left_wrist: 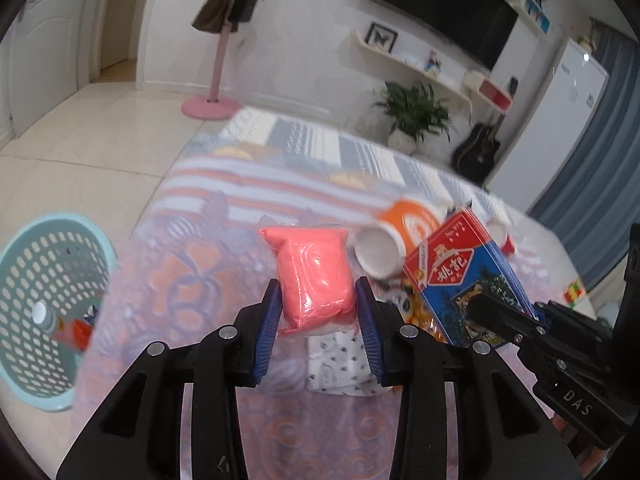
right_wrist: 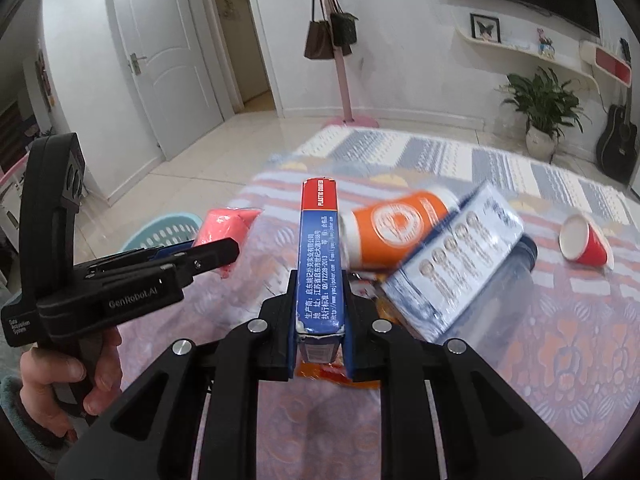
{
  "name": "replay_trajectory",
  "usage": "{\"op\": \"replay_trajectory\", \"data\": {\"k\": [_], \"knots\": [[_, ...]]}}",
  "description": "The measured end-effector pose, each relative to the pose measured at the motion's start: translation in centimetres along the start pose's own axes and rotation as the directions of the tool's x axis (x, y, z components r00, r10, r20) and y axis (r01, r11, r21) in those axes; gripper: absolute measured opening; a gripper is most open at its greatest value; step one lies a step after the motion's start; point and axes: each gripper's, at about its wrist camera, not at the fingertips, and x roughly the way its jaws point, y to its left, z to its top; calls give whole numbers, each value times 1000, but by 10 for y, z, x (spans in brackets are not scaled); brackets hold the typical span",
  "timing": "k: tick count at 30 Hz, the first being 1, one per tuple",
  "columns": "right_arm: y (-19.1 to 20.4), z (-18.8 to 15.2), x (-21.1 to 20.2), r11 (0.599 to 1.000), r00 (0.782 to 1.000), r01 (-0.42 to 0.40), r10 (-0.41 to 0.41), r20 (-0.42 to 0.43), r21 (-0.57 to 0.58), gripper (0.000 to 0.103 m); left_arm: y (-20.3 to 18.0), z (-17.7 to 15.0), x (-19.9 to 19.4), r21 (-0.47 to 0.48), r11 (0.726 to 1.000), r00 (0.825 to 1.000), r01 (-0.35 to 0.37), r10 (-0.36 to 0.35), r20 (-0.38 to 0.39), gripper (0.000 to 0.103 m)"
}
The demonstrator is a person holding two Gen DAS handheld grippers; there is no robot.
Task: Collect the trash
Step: 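Carry pink packet and blue box to the basket and release both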
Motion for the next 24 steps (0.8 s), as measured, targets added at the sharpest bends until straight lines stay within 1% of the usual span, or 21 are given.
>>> {"op": "replay_trajectory", "data": {"k": [6,10,18,24], "knots": [[33,23,-8,998,998,-23,26,54,-57,15,30,17,-38,-57,998,996,-2,7,85,36],[57,35,-3,995,996,-48,54,66,-91,15,53,26,-60,-98,995,991,-21,34,127,36],[113,49,15,978,993,-86,100,67,-190,15,103,34,-103,-193,980,977,-55,93,191,36],[159,52,36,958,989,-132,146,36,-254,15,142,33,-133,-263,961,965,-83,143,219,36]]}}
